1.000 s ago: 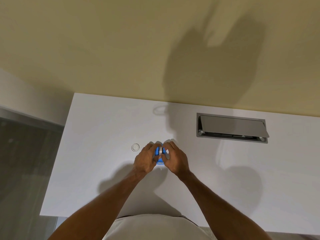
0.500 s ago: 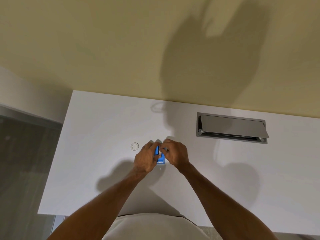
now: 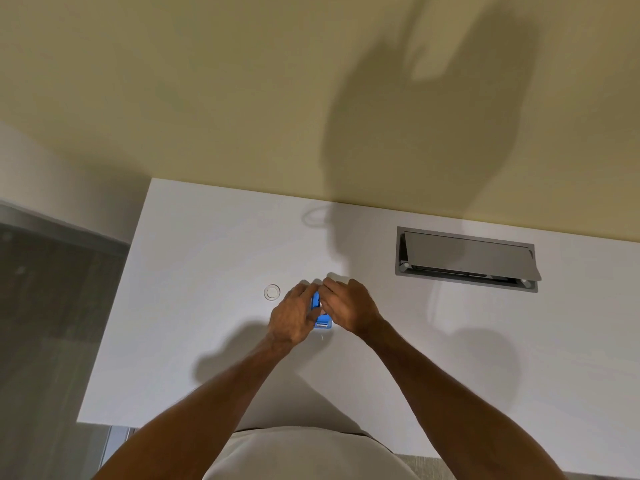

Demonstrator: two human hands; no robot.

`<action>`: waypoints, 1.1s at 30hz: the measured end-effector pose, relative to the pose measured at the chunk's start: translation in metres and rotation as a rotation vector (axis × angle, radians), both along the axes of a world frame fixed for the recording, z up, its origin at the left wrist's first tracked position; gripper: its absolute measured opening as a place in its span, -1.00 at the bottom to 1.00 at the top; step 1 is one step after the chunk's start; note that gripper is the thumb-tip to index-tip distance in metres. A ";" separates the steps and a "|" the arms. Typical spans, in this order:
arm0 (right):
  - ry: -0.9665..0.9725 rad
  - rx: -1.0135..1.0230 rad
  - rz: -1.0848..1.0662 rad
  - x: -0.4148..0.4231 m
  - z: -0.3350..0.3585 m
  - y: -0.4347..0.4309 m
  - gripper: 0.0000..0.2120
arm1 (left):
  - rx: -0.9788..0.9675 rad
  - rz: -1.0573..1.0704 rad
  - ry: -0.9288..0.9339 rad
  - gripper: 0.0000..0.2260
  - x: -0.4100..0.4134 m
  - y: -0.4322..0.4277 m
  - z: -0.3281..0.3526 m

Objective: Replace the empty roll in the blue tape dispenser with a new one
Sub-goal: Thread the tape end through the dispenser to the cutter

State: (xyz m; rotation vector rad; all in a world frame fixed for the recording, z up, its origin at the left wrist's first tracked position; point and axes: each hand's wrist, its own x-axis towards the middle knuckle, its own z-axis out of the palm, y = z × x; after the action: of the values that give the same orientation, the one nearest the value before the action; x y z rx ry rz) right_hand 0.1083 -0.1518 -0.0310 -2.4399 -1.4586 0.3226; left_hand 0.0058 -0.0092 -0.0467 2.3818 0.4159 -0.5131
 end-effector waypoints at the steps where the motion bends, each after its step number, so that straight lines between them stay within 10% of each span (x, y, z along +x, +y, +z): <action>1: 0.026 -0.007 0.003 0.001 -0.001 0.001 -0.75 | 0.004 -0.016 0.008 -0.45 0.000 0.000 0.000; 33: 0.176 -0.270 -0.254 -0.013 -0.003 0.002 -0.59 | 0.055 -0.051 0.004 -0.57 0.006 0.003 0.000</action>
State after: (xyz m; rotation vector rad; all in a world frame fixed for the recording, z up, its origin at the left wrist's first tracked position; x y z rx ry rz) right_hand 0.0956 -0.1495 -0.0340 -2.6875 -1.0770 0.6968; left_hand 0.0121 -0.0063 -0.0466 2.4501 0.3762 -0.5363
